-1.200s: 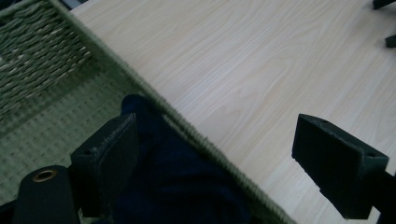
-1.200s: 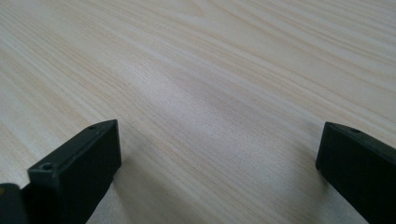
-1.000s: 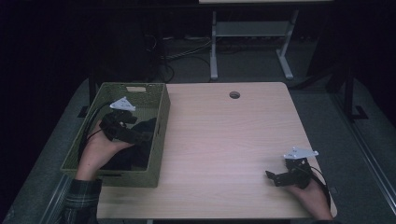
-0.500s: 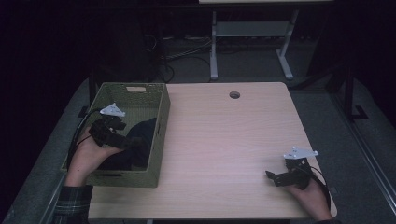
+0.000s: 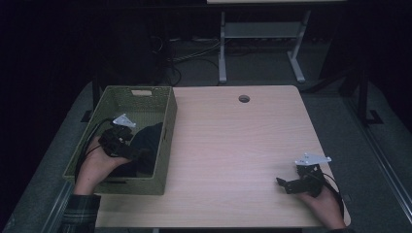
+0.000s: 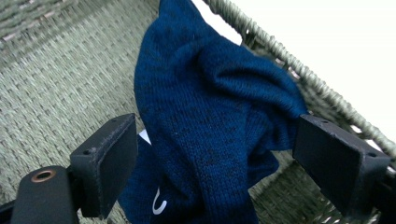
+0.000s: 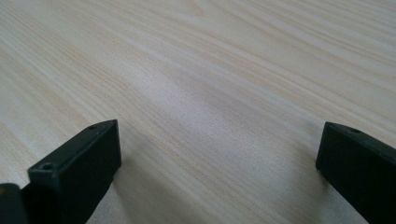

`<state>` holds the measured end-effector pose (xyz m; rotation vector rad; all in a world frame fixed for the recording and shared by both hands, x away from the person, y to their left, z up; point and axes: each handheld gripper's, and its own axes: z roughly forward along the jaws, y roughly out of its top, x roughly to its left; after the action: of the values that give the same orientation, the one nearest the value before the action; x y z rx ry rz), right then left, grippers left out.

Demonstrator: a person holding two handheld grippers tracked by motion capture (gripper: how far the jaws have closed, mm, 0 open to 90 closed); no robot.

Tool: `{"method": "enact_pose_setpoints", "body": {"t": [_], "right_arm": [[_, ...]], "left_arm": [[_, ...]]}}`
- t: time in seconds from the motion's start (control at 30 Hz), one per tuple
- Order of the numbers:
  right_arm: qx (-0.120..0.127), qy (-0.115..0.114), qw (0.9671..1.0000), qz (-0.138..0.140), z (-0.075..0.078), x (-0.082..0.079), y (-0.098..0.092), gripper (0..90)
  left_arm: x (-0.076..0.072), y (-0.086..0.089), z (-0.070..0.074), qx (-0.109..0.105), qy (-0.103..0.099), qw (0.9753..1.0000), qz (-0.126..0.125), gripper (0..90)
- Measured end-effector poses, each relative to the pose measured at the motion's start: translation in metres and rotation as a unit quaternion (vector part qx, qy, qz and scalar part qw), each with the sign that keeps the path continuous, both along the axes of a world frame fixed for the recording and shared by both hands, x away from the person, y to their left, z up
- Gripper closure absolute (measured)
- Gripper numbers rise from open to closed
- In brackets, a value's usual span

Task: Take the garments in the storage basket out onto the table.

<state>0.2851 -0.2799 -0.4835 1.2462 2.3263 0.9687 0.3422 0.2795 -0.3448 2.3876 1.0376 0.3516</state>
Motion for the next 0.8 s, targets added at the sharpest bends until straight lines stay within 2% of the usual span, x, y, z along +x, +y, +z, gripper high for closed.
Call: {"method": "enact_pose_setpoints", "body": {"t": [0.03,0.2,0.3,0.5,0.63,0.8], "right_arm": [[0.000,0.000,1.0000,0.000,0.000,0.000,0.000,0.0],[0.000,0.000,1.0000,0.000,0.000,0.000,0.000,0.0],[0.000,0.000,1.0000,0.000,0.000,0.000,0.000,0.0],[0.000,0.000,1.0000,0.000,0.000,0.000,0.000,0.0],[0.000,0.000,1.0000,0.000,0.000,0.000,0.000,0.0],[0.000,0.000,1.0000,0.000,0.000,0.000,0.000,0.0]], "left_arm": [[0.001,-0.001,-0.003,0.007,0.004,1.0000,0.001,13.9],[0.003,-0.003,-0.008,0.011,0.009,0.9999,0.000,14.0],[0.006,-0.006,-0.013,0.022,0.017,0.9996,-0.001,14.4],[0.011,-0.007,-0.017,0.012,0.028,0.9995,0.003,20.9],[0.012,-0.005,-0.016,0.002,0.042,0.9991,-0.004,31.9],[0.011,-0.005,-0.017,-0.001,0.049,0.9986,-0.017,47.8]]}}
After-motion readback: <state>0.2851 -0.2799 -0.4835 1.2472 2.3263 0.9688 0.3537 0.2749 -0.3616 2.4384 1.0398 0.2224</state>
